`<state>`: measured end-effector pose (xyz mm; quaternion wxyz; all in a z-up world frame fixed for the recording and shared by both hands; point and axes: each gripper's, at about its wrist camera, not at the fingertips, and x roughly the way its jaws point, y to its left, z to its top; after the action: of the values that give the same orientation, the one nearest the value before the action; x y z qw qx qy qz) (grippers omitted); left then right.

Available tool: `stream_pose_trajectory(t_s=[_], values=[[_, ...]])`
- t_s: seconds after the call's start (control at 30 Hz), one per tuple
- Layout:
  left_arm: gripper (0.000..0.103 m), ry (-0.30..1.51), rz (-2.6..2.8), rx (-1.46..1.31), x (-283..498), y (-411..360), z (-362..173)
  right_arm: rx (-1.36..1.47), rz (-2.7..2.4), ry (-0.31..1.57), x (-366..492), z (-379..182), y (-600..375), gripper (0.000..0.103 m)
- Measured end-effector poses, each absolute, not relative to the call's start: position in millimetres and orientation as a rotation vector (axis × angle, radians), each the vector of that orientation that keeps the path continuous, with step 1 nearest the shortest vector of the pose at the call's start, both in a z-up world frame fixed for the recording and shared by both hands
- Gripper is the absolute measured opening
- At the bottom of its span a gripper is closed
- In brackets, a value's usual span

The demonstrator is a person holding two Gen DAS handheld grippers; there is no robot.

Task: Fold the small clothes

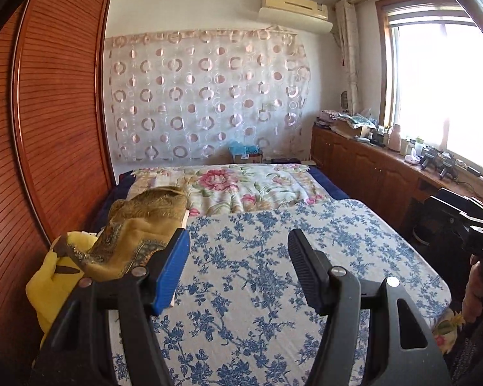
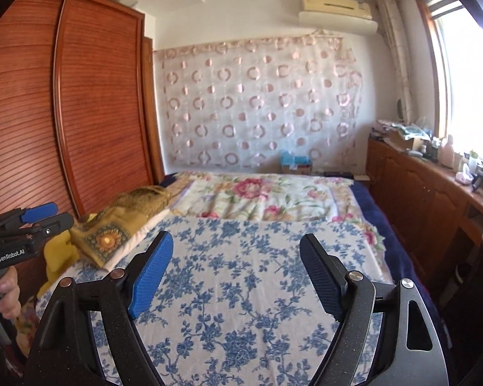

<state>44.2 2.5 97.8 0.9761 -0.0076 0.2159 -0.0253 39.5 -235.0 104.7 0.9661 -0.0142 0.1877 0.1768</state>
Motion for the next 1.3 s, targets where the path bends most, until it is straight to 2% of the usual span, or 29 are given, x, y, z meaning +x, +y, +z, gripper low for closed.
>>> stream_pose_trajectory(t_s=[1.3], values=[[0.063,0.414,-0.055,-0.001,28,-8,111,-0.012,0.301,0.356,30,111,-248,0.083]])
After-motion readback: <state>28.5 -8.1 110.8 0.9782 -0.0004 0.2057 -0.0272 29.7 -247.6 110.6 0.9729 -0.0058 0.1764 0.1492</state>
